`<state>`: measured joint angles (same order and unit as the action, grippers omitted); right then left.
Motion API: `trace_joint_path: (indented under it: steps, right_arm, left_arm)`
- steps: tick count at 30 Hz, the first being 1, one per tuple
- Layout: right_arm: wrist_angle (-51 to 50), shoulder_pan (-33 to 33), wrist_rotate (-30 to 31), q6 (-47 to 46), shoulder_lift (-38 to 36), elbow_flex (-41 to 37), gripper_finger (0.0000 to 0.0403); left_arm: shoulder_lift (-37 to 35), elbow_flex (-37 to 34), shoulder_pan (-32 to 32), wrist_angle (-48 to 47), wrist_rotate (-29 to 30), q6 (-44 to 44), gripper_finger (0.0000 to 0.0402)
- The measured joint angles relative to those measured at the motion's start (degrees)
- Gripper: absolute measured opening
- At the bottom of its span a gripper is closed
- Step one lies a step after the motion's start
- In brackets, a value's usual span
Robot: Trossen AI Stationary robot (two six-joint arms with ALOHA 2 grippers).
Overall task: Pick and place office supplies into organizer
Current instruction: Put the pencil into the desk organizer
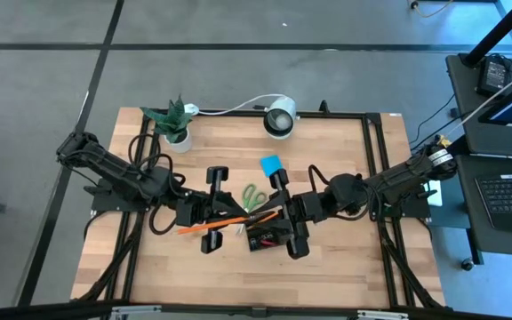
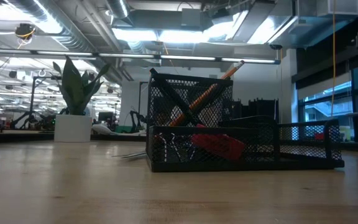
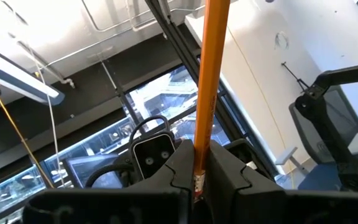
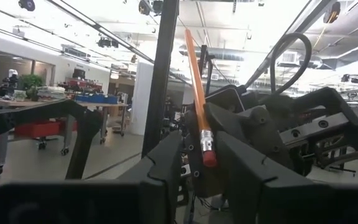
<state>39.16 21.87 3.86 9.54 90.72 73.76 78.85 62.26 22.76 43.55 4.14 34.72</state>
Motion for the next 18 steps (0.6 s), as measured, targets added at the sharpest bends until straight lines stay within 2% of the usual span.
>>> trace_joint_path:
  steps: [11, 18]
  right_arm:
    - [-0.20, 0.00, 0.15, 0.16, 0.00, 0.02, 0.0022]
    - [-0.36, 0.00, 0.15, -0.04, 0.00, 0.01, 0.0024]
  left_arm:
    - [0.00, 0.00, 0.04, -0.04, -0.15, -0.09, 0.0017]
    - [0.00, 0.00, 0.04, -0.04, 0.23, -0.78, 0.0026]
